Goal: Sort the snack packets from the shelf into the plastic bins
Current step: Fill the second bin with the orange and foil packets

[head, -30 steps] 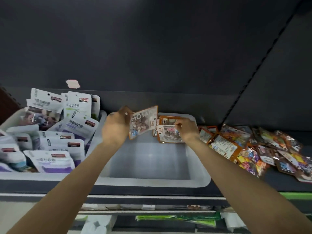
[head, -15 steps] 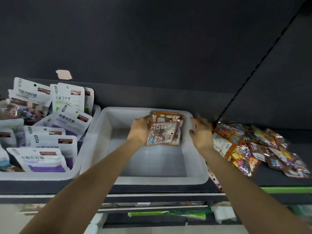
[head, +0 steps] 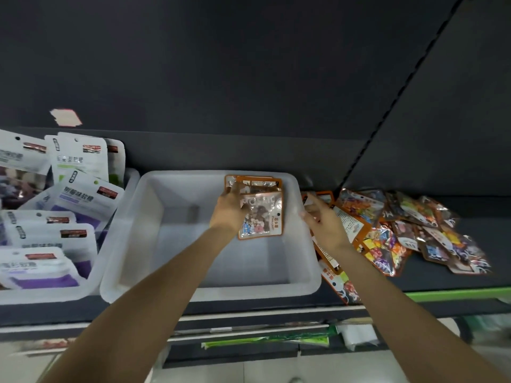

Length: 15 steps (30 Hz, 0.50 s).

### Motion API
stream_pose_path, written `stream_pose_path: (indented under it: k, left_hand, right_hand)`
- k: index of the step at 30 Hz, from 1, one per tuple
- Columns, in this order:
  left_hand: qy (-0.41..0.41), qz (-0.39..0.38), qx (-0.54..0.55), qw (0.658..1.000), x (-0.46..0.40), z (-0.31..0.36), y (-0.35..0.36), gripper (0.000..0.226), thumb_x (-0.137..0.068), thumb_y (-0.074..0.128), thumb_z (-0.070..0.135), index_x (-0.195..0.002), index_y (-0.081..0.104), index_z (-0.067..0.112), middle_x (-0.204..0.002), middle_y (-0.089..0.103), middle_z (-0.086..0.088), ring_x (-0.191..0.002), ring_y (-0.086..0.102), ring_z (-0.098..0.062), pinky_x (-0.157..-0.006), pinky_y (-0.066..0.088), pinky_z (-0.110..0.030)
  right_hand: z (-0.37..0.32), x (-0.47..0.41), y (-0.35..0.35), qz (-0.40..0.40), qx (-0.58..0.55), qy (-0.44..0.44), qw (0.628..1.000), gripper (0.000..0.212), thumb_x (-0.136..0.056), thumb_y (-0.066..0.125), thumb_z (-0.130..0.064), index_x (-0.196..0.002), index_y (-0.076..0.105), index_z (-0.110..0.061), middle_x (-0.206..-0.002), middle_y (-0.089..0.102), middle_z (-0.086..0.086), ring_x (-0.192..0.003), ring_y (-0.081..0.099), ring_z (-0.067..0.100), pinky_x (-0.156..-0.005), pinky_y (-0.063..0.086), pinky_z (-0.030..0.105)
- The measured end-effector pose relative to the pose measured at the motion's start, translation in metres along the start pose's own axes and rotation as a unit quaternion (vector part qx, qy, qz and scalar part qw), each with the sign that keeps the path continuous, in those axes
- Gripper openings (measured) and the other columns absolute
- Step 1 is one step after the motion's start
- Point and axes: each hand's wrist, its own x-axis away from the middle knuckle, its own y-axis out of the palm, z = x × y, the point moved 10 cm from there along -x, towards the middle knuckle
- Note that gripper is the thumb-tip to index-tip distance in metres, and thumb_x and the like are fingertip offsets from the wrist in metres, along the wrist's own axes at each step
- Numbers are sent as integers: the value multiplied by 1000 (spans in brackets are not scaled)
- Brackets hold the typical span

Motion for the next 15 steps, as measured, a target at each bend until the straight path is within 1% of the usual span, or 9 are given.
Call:
stream_pose_path:
  k: [2, 3, 5, 7, 9, 11, 13, 15]
  left_hand:
    - [21, 30, -51, 998, 4, 8, 1, 49, -87, 59, 9, -133, 44, 15, -134, 47, -10, -118, 50, -31, -95, 46, -43]
    - [36, 42, -87, 995, 8, 16, 3, 49, -88, 59, 13, -134, 44, 15, -138, 45, -9, -123, 45, -30, -99, 42, -43]
    - [82, 53, -126, 987, 18, 42, 10, 46, -91, 58, 18, -135, 44, 15, -141, 43, -8, -128, 40, -28, -103, 38, -40]
    - [146, 41, -136, 979, 30, 78, 27, 42, -93, 55, 20, -134, 45, 16, -141, 43, -6, -128, 41, -25, -102, 39, -36]
    - [202, 13, -118, 972, 40, 111, 51, 40, -94, 54, 17, -133, 47, 16, -138, 45, -5, -124, 45, -22, -99, 40, -32]
    - [229, -31, -98, 968, 45, 136, 81, 41, -93, 54, 14, -133, 47, 15, -137, 46, -6, -123, 46, -22, -99, 40, -30]
    - [234, -93, -119, 960, 46, 149, 118, 46, -92, 56, 16, -137, 44, 16, -140, 43, -5, -128, 41, -22, -104, 37, -32]
    - [222, -153, -161, 949, 46, 152, 156, 56, -90, 60, 21, -142, 36, 16, -144, 39, -6, -132, 37, -22, -107, 35, -35]
  right_hand:
    - [9, 7, -25, 52, 3, -14, 999, 41, -97, 50, -12, -137, 46, -16, -121, 61, 3, -112, 57, 18, -88, 45, 24]
    - [16, 11, -37, 70, 12, -15, 997, 40, -96, 50, -9, -135, 48, -15, -123, 60, 3, -114, 56, 17, -89, 44, 22]
    - [34, 16, -57, 86, 42, -16, 995, 40, -95, 52, -7, -134, 50, -12, -130, 55, 6, -120, 52, 20, -97, 43, 27]
    - [52, 17, -76, 88, 62, -18, 994, 39, -93, 54, -5, -132, 52, -11, -132, 54, 9, -122, 51, 24, -101, 42, 33]
    - [69, 14, -94, 88, 95, -14, 991, 39, -92, 56, -5, -130, 53, -10, -131, 53, 11, -122, 50, 27, -98, 41, 33]
    - [87, 9, -107, 71, 139, 2, 988, 41, -92, 56, -6, -132, 49, -9, -130, 52, 13, -121, 49, 30, -95, 41, 35]
    - [106, 1, -113, 33, 179, 19, 983, 48, -91, 55, -5, -138, 43, -12, -130, 48, 13, -122, 46, 31, -95, 41, 36]
    - [121, -6, -113, -18, 210, 31, 977, 58, -90, 55, -1, -144, 35, -14, -137, 42, 12, -128, 40, 30, -100, 38, 35]
